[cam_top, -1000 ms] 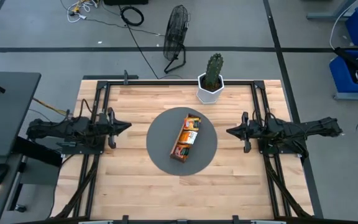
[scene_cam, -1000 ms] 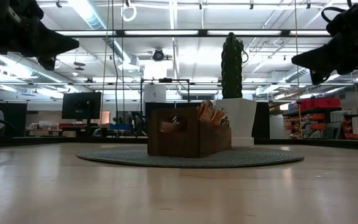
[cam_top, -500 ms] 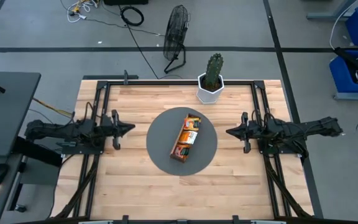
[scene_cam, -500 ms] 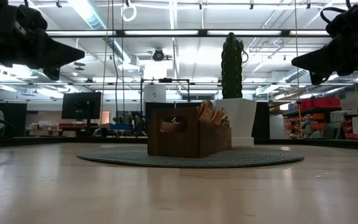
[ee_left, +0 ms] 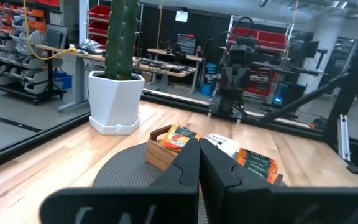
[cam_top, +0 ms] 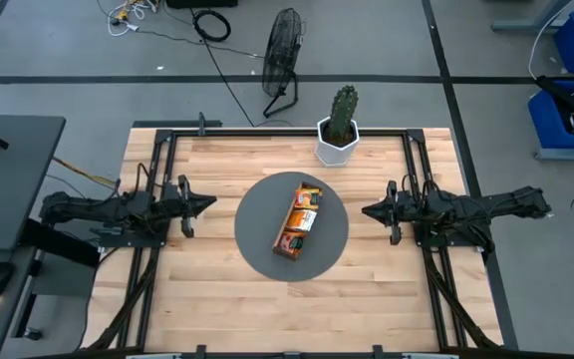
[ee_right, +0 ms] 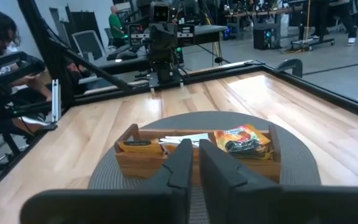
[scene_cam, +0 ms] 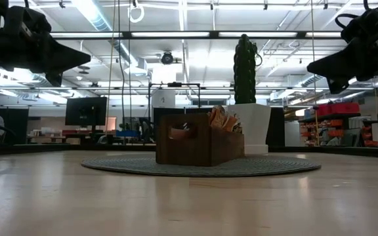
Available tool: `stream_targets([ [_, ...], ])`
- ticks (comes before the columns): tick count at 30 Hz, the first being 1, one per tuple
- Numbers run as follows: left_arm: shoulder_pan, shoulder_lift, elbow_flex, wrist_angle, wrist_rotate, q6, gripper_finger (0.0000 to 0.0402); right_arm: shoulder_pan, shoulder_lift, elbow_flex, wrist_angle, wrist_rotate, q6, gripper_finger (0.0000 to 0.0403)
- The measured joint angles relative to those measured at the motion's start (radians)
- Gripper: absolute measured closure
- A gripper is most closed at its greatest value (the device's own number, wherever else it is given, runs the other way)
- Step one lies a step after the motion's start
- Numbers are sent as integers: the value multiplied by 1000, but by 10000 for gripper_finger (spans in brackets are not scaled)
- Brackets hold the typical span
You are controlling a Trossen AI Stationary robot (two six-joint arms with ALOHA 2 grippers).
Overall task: Pick & Place Tea
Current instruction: Return to Home Position
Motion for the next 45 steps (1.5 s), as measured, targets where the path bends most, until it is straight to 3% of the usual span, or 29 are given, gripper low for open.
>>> stream_targets([
  [45,0,0,-2,46,-3,1,399,0,0,0,0,1,1,360],
])
